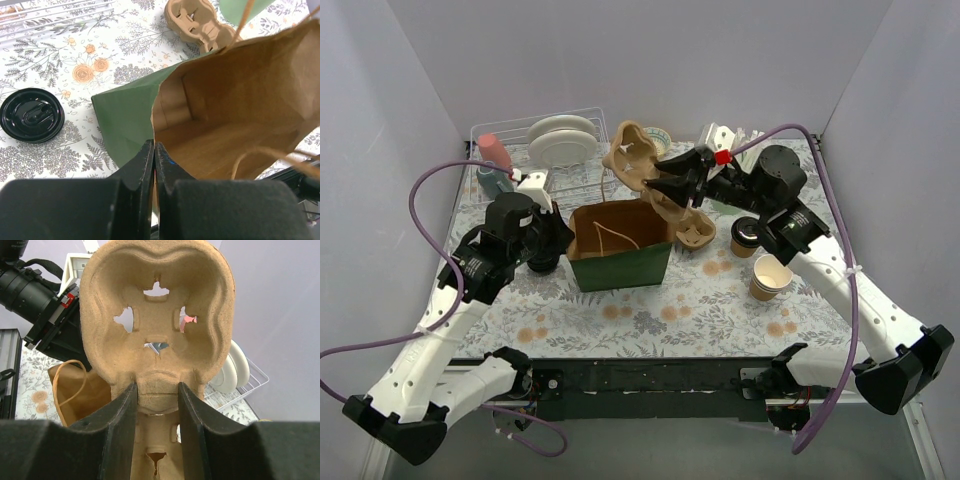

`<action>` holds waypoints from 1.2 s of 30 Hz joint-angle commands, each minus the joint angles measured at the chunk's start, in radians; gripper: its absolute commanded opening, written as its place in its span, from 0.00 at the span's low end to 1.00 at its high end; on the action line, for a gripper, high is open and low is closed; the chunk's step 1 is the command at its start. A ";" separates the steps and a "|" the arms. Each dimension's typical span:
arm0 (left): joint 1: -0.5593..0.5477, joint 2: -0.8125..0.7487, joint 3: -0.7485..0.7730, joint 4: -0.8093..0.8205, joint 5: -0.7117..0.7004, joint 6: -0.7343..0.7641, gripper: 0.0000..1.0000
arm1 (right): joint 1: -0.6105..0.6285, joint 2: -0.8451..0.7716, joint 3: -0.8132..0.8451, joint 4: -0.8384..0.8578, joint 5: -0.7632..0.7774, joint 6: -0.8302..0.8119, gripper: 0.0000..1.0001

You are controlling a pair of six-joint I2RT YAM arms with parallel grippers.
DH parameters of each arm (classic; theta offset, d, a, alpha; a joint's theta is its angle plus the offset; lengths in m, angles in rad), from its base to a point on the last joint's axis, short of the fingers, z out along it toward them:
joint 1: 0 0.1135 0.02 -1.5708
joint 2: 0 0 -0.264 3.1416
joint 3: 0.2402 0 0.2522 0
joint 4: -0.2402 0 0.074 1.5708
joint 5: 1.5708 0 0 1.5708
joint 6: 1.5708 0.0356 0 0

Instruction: Pack the takeout coffee

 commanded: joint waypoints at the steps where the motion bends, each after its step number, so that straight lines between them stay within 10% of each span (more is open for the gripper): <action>1: 0.002 -0.008 -0.015 0.015 0.027 0.045 0.00 | 0.004 -0.027 -0.032 0.036 0.035 -0.006 0.33; 28: 0.002 -0.065 -0.078 0.065 0.186 0.018 0.00 | 0.121 -0.012 -0.165 0.145 0.014 -0.086 0.33; 36: 0.002 -0.033 -0.049 0.052 0.158 0.002 0.00 | 0.135 0.016 -0.141 -0.056 0.021 -0.176 0.33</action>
